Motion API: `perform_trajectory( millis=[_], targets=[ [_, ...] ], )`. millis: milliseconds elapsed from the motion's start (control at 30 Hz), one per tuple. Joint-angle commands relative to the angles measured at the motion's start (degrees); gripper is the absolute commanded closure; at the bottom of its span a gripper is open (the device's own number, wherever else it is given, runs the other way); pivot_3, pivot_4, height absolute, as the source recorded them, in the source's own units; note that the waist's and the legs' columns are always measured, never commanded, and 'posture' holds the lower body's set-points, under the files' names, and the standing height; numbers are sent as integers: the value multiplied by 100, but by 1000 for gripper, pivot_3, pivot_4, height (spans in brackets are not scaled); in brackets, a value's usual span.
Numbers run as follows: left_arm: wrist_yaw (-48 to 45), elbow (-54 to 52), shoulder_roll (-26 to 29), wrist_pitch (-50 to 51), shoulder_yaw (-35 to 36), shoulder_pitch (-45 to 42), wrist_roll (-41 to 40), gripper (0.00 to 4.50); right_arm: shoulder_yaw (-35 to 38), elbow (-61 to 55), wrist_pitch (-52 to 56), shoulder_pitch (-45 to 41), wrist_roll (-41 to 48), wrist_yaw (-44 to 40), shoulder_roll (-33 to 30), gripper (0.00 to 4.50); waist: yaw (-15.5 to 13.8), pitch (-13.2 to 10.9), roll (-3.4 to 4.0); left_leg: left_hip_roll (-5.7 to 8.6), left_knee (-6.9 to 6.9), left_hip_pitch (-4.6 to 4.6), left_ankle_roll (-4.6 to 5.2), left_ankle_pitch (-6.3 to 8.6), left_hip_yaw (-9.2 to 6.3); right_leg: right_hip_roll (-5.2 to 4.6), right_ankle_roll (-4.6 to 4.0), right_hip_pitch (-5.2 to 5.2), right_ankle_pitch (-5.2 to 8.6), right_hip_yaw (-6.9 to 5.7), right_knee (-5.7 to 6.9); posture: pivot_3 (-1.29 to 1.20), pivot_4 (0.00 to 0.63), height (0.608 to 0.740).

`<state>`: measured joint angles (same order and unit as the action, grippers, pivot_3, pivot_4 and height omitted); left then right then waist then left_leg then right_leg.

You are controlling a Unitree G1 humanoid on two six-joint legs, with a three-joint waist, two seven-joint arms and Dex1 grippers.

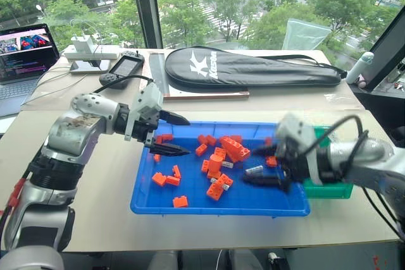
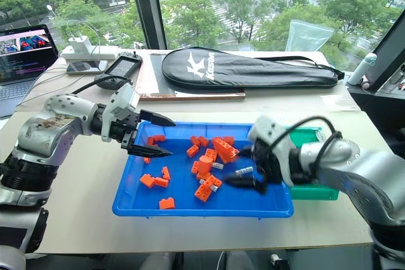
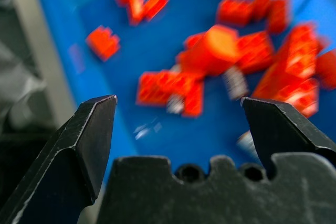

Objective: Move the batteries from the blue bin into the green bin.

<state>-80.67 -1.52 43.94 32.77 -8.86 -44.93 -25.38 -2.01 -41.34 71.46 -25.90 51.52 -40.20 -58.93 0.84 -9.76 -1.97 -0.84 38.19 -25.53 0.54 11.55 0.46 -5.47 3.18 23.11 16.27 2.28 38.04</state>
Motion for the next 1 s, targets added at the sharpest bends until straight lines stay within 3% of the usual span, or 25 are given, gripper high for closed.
perform_trajectory(
  millis=[33, 233, 567, 800, 833, 867, 1000],
  targets=[
    [-49, -248, 2, 76, 26, -102, -115, 0, -659, 145, -1172, 87, -1359, -92, -357, 75, 20, 0, 0, 1, 5, 0, 0, 0, 5, 0, 0, 2, 0, 4, 3, 0, 150, 729],
    [-35, -520, 73, 225, 41, 33, -174, 0, -834, 860, -2136, 273, -2059, -616, -342, 75, 2, 0, 0, -1, 8, -1, 0, 0, 3, 2, 0, 2, 0, 5, 5, 0, 150, 729],
    [229, -867, 156, 298, 144, 321, -230, 0, -1693, 2262, -3259, -199, -3312, -1378, 148, 75, 1, 0, 0, -1, 12, -1, -1, 0, 4, 2, 0, 3, 0, 5, 6, 0, 150, 729],
    [262, -978, 273, 352, 202, 397, -308, 0, -1919, 2638, -3254, -300, -3697, -1777, 362, 75, -23, 0, 0, 0, 15, -1, -1, 0, 3, 1, 0, 0, 0, 4, 6, 0, 150, 729],
    [259, -985, 286, 364, 210, 401, -317, 0, -1897, 2588, -3128, -301, -3651, -1840, 368, 581, -26, 0, 0, 0, 16, -1, -1, 0, 2, 1, 0, -1, 0, 3, 6, 0, 150, 729],
    [256, -990, 294, 370, 215, 405, -324, 0, -1891, 2510, -3014, -292, -3608, -1934, 340, 707, -26, 0, 0, 1, 17, -1, -1, 0, 2, 0, 0, -2, 0, 3, 5, 0, 150, 729],
    [245, -1001, 298, 345, 222, 406, -323, 0, -1859, 2285, -2880, -206, -3643, -2140, 238, 2088, -28, 0, 0, 1, 17, -1, -1, 0, 1, 0, 0, -2, 0, 3, 5, 0, 150, 729]
  ],
)
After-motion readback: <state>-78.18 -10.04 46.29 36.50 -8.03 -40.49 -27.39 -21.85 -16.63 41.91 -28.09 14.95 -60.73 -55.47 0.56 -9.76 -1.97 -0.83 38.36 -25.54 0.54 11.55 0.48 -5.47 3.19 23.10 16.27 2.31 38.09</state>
